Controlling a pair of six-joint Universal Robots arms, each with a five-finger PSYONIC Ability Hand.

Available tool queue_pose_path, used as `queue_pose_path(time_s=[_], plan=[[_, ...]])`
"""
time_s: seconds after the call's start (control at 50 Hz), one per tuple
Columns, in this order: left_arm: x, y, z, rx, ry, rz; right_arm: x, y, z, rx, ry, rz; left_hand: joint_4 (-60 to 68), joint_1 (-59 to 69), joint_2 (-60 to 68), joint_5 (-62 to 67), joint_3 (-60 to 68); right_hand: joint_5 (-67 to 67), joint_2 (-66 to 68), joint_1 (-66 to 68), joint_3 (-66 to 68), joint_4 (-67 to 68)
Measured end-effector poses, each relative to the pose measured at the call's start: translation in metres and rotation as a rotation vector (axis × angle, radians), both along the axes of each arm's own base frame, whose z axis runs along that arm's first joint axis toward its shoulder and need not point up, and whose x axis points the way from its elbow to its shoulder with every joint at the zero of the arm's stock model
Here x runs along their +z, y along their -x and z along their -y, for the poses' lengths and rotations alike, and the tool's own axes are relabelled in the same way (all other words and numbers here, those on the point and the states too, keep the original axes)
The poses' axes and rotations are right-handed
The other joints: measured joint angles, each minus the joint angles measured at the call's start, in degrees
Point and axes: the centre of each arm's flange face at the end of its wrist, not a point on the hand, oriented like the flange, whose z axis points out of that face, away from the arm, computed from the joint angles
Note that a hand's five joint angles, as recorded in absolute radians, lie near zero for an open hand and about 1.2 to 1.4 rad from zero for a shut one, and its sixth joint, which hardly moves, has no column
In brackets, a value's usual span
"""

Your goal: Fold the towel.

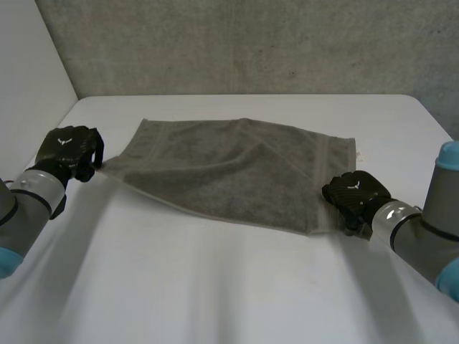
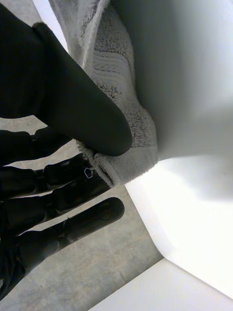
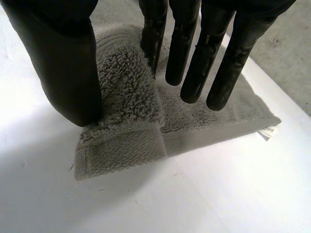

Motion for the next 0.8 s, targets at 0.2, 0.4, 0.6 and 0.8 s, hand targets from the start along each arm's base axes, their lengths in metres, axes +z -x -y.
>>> queue_pose_path(time_s=[0.2,0.4,0.6,0.8], plan=[[0.003,0.0,-0.001,0.001,0.004,-0.011,0.001,0.004,-0.006,-0.025,0.069,-0.004,0.0,0.0,0.0,0.0,0.0,35.56,33.12,34.25,33.61,34.03],[0.022,-0.007,-0.009,-0.004,0.04,-0.022,0.016,0.016,-0.002,-0.086,0.066,-0.018,0.0,0.0,0.0,0.0,0.0,37.91,34.41,35.4,37.05,37.3],[0.06,-0.031,-0.039,0.008,0.065,-0.039,0.069,0.042,-0.013,-0.107,-0.054,0.015,0.0,0.0,0.0,0.0,0.0,37.94,34.41,35.4,37.05,37.3],[0.092,-0.06,-0.067,0.025,0.096,-0.11,0.137,0.069,-0.027,-0.062,-0.14,0.141,0.0,0.0,0.0,0.0,0.0,37.95,34.41,35.4,37.05,37.3]])
